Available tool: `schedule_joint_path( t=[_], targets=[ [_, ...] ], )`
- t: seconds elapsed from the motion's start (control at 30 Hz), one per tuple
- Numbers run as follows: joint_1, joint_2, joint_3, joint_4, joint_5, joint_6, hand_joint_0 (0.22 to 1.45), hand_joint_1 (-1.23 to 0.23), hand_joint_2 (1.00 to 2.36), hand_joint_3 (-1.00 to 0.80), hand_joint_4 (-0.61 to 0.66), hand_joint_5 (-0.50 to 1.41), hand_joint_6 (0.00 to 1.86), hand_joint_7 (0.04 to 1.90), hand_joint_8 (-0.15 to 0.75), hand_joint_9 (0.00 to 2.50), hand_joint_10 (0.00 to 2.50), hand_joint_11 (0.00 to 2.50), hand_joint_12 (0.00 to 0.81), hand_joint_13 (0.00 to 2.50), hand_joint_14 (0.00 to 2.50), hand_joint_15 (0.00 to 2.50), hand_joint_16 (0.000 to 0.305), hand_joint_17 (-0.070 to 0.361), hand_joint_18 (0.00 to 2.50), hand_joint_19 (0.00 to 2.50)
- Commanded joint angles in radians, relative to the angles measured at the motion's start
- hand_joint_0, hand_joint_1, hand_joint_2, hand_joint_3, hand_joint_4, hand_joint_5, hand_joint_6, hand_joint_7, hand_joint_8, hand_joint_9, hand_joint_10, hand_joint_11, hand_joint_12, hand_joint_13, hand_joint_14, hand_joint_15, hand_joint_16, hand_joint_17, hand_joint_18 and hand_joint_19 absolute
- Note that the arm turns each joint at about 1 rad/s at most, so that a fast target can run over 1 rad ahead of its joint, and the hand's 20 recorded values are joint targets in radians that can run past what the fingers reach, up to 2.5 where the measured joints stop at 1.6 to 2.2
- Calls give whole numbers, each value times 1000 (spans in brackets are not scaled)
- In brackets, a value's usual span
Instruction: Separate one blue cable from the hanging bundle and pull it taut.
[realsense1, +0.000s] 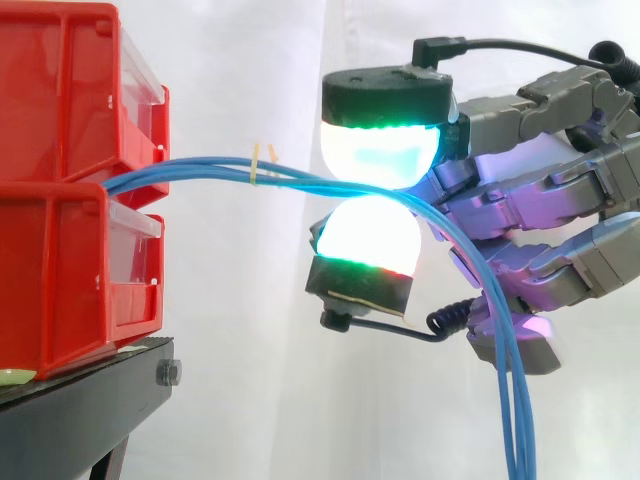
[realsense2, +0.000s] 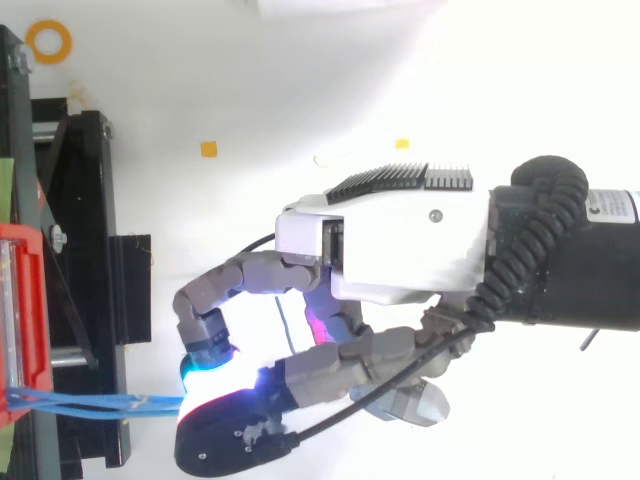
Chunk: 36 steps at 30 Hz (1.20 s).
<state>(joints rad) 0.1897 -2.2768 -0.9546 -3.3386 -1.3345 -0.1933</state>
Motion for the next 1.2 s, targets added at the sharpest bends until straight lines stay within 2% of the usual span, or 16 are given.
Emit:
schedule_joint_path(
  t=[0.0, 0.4, 0.7, 0.8, 0.9, 1.17],
  targets=[
    [1, 0, 0, -1, 0, 0, 680, -655, 1017, -119, 126, 157, 500, 1347, 204, 2333, 34, 849, 341, 1708, 24, 1014, 48, 109, 1125, 853],
    [1, 0, -1, -1, 0, 0, 707, -828, 1018, -117, 92, 156, 501, 1317, 217, 2287, 36, 912, 340, 1653, 24, 1039, 45, 101, 1089, 851],
    [1, 0, 0, -5, 0, 0, 707, -809, 1017, -153, 87, 154, 501, 1322, 216, 2283, 35, 916, 336, 1653, 25, 1029, 44, 99, 1085, 855],
    [1, 0, 0, -5, 0, 0, 698, -768, 1014, -284, 88, 151, 500, 1335, 207, 2283, 35, 936, 329, 1649, 25, 1054, 43, 96, 1072, 877],
    [1, 0, -1, -5, 0, 0, 691, -763, 1014, -285, 85, 151, 500, 1332, 201, 2290, 35, 934, 335, 1655, 25, 1048, 43, 96, 1075, 875],
    [1, 0, -1, -5, 0, 0, 709, -864, 1015, -238, 70, 151, 500, 1322, 214, 2274, 35, 964, 340, 1645, 24, 1050, 44, 98, 1080, 853]
  ],
)
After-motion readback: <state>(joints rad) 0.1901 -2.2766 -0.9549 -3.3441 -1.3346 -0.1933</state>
